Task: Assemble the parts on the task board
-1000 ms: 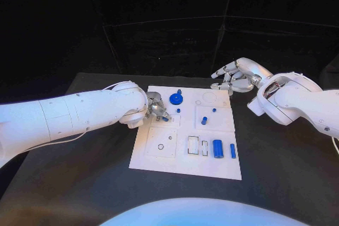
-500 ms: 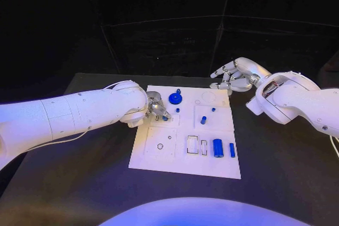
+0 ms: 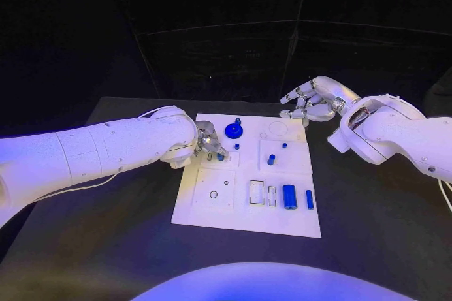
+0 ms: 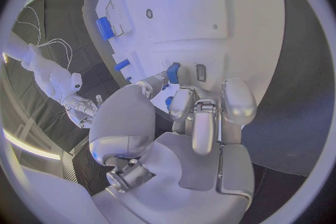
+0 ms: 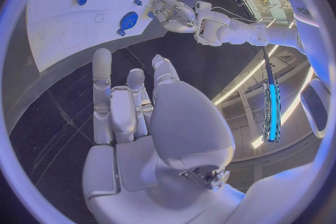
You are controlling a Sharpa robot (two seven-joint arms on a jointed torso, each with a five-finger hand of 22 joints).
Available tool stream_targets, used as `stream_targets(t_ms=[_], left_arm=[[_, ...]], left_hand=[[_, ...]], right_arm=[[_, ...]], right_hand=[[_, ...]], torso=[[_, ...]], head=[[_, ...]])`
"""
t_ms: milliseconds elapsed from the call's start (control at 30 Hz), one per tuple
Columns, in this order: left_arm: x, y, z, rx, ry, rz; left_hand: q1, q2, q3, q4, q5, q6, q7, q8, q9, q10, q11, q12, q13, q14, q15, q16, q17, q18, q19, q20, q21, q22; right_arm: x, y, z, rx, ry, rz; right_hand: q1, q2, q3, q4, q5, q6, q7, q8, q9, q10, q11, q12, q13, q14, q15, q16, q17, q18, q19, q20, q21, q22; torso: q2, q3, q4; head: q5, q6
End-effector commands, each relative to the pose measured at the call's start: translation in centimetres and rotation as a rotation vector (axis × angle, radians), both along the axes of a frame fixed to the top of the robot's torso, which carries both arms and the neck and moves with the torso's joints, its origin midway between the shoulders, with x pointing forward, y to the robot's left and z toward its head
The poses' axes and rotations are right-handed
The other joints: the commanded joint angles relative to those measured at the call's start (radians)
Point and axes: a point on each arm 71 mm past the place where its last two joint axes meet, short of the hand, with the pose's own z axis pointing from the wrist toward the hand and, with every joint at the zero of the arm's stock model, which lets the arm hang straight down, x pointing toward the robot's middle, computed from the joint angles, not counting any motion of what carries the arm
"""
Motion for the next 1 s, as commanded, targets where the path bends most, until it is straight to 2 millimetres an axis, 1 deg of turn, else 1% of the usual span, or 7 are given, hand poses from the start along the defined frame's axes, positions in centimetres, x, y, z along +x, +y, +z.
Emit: stream_targets(t_ms=[33,133,200,267,533,700,1000], left_arm=[[0.1,0.0,0.1,0.005,0.000,-0.003],[0.2,0.2,0.1,0.005,-0.002,0.001],[0.2,0.3,0.1,0.004,-0.005,0.006],[0.2,0.4,0.2,0.003,-0.009,0.010],[0.3,0.8,0.7,-0.004,-0.021,0.019],[0.3,1.0,1.3,-0.014,-0.028,0.023],[1.1,1.6,4.8,-0.047,-0.036,0.003]], left_hand=[[-0.015,0.000,-0.023,0.008,-0.001,0.009,0.000,-0.005,-0.003,0.008,-0.002,0.006,0.002,0.104,-0.008,0.003,0.263,-0.016,0.008,-0.003,0.005,0.003],[-0.045,-0.019,-0.099,0.032,-0.005,0.017,-0.001,-0.006,-0.006,0.011,-0.003,0.008,0.005,0.104,-0.008,0.003,0.263,-0.017,0.010,-0.004,0.007,0.007],[-0.049,-0.028,-0.168,0.049,-0.039,0.020,-0.004,-0.009,-0.009,0.013,-0.006,0.010,0.008,0.104,-0.009,0.003,0.263,-0.017,0.013,-0.007,0.008,0.011],[-0.031,-0.021,-0.243,0.067,-0.060,0.025,-0.008,-0.012,-0.012,0.015,-0.006,0.011,0.010,0.104,-0.013,0.003,0.263,-0.018,0.015,-0.008,0.009,0.016],[-0.012,-0.018,-0.327,0.094,-0.062,0.029,-0.009,-0.014,-0.014,0.018,-0.010,0.013,0.015,0.104,-0.015,0.003,0.263,-0.020,0.018,-0.011,0.012,0.022],[0.018,-0.003,-0.377,0.109,-0.062,0.031,-0.010,-0.015,-0.015,0.019,-0.011,0.013,0.016,0.104,-0.016,0.003,0.263,-0.020,0.019,-0.013,0.011,0.024],[0.089,0.023,-0.434,0.108,-0.061,-0.002,0.001,-0.031,-0.021,-0.010,-0.003,-0.030,-0.035,0.104,-0.013,0.003,0.263,-0.013,0.001,-0.011,-0.015,-0.008]], right_arm=[[0.0,0.1,0.1,0.001,-0.004,0.001],[0.0,0.1,0.1,0.001,-0.004,0.000],[0.1,0.1,0.1,0.001,-0.004,0.000],[0.1,0.1,0.1,0.001,-0.004,0.000],[0.1,0.0,0.1,0.001,-0.006,-0.001],[0.1,0.0,0.1,0.001,-0.006,-0.001],[0.2,-0.1,0.1,0.000,-0.007,-0.005]], right_hand=[[0.004,-0.002,0.000,0.005,0.006,-0.007,0.001,0.005,0.001,-0.001,-0.005,-0.005,-0.001,0.011,-0.005,-0.005,-0.002,0.014,0.008,0.002,-0.004,-0.001],[0.003,-0.003,-0.001,0.007,0.005,-0.007,0.001,0.006,0.001,-0.001,-0.005,-0.006,-0.002,0.011,-0.005,-0.006,-0.002,0.014,0.008,0.002,-0.004,-0.002],[0.002,-0.003,-0.002,0.008,0.004,-0.007,0.001,0.006,0.001,-0.002,-0.005,-0.007,-0.004,0.011,-0.005,-0.007,-0.003,0.014,0.008,0.002,-0.005,-0.002],[0.001,-0.004,-0.003,0.010,0.004,-0.007,0.001,0.006,0.001,-0.002,-0.005,-0.007,-0.005,0.011,-0.005,-0.007,-0.003,0.013,0.008,0.002,-0.005,-0.002],[0.000,-0.004,-0.004,0.010,0.003,-0.007,0.001,0.006,0.001,-0.002,-0.005,-0.007,-0.006,0.011,-0.005,-0.008,-0.003,0.013,0.008,0.002,-0.006,-0.002],[-0.002,-0.005,-0.005,0.013,0.002,-0.008,0.001,0.007,0.001,-0.003,-0.004,-0.008,-0.007,0.011,-0.005,-0.009,-0.004,0.013,0.009,0.002,-0.006,-0.003],[-0.002,-0.005,-0.005,0.013,0.002,-0.008,0.001,0.007,0.001,-0.003,-0.004,-0.008,-0.007,0.011,-0.005,-0.009,-0.004,0.013,0.009,0.002,-0.006,-0.003]], torso=[[0.001,-0.0003,-0.0001],[0.001,-0.0004,-0.0005],[0.001,-0.0005,0.0001],[0.000,-0.0005,0.0010],[0.001,-0.0002,0.0005],[0.002,-0.0004,-0.0001],[0.002,0.0002,0.0008]], head=[[0.000,0.000],[0.000,0.000],[0.000,0.000],[0.000,0.000],[0.001,0.001],[0.002,0.003],[0.002,0.008]])
